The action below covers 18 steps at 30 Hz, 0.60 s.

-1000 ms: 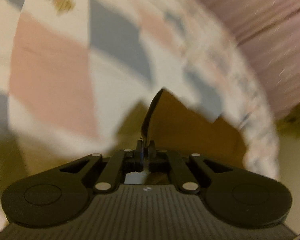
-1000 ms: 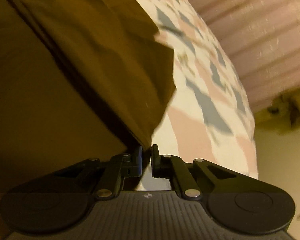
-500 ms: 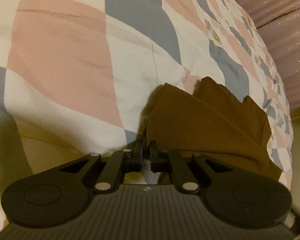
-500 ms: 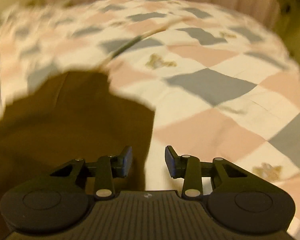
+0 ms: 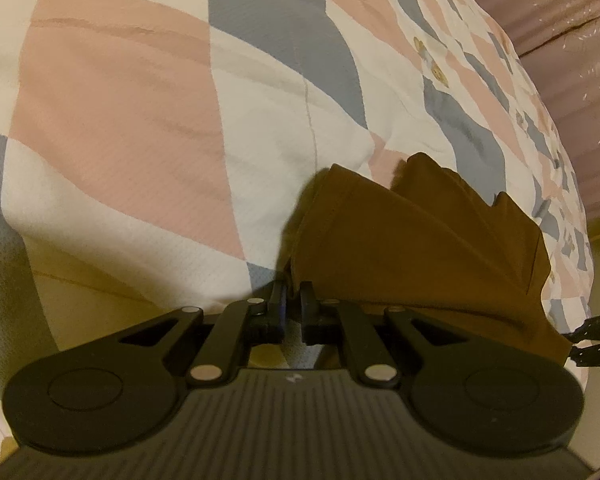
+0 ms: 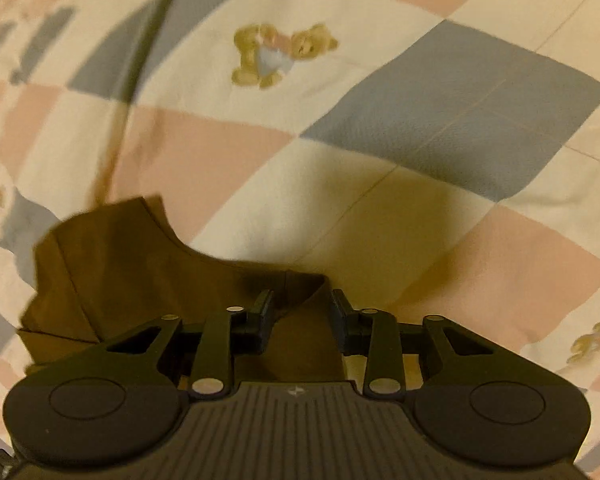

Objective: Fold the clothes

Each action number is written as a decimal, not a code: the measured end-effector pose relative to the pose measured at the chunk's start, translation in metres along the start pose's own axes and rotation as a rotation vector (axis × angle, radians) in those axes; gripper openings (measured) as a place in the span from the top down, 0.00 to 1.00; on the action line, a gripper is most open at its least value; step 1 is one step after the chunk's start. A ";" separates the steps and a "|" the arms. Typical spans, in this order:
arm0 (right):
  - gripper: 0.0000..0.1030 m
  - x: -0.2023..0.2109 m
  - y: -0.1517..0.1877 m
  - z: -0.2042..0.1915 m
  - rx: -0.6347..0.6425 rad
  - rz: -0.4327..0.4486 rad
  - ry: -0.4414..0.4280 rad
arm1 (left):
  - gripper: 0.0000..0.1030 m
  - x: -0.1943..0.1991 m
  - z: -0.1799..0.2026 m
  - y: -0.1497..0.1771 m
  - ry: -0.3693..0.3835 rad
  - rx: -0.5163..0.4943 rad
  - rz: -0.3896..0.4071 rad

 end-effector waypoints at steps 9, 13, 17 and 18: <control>1.00 0.026 -0.007 0.027 0.029 0.145 0.095 | 0.95 -0.002 0.001 -0.001 0.016 -0.028 -0.008; 0.99 0.031 -0.010 0.072 -0.102 0.286 0.016 | 0.95 0.002 0.003 -0.005 0.008 -0.046 -0.007; 0.83 0.056 0.013 0.060 -0.067 0.431 -0.124 | 0.94 0.015 0.003 -0.020 -0.007 -0.069 0.040; 0.79 0.064 0.024 0.053 -0.021 0.464 -0.131 | 0.94 0.018 0.003 -0.025 -0.012 -0.078 0.051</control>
Point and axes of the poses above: each gripper's, at about its wrist camera, not at the fingertips, and x roughly against the way its jaws point, z to its right, y to its underside, the point moved 8 cm from there along -x, roughly the way its jaws point, and after that the axes turned 9 degrees about -y, right-handed, at the moved point
